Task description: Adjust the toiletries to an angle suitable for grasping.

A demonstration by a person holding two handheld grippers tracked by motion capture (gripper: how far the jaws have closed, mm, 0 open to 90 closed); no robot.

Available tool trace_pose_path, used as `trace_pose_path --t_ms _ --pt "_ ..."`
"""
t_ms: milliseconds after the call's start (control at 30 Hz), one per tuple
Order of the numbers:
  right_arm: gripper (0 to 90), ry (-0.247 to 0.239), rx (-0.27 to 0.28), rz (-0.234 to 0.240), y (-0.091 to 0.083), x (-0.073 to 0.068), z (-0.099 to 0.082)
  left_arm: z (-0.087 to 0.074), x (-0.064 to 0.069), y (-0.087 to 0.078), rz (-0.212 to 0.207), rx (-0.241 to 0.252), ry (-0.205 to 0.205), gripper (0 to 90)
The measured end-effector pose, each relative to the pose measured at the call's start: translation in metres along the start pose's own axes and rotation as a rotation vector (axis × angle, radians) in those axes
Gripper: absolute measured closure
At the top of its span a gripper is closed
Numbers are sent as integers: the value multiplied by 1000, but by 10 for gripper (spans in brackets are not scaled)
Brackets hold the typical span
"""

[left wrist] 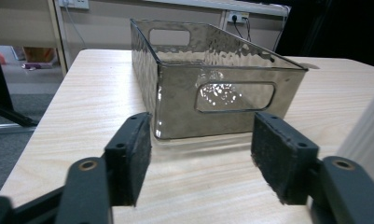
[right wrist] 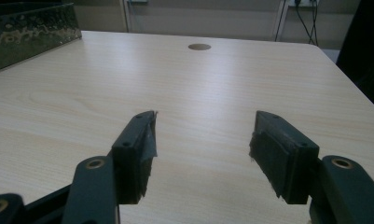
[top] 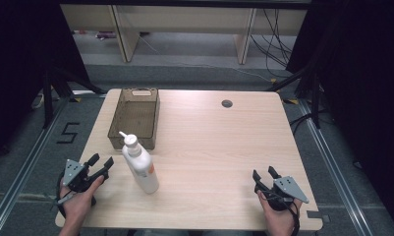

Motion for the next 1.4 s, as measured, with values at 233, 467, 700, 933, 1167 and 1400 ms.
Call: trace_pose_path --t_ms 233,467,700,933,1167,1400 --pt "413 26 -25 4 -1 1 0 -3 31 -34 -68 11 109 788" --pt "415 21 -21 -1 0 1 0 -2 66 -52 -177 2 163 895" --pt "416 11 -21 -5 1 1 0 6 94 -55 -241 7 239 895" --pt "414 2 -39 -11 -1 2 0 12 105 -45 -266 -6 246 896" --pt "412 39 -34 7 0 -1 0 15 111 -41 -278 -20 255 896" --pt "406 41 -36 7 0 -1 0 22 120 -34 -298 -22 256 896"
Point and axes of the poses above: each handheld gripper's, and its own axes: y roughly forward along the jaws, z roughly out of its top, x roughly to its right, the point moved 3 cm from there along y, roughly forward along the jaws, and after that the axes turned 15 degrees about -x, right-handed, at the moved point
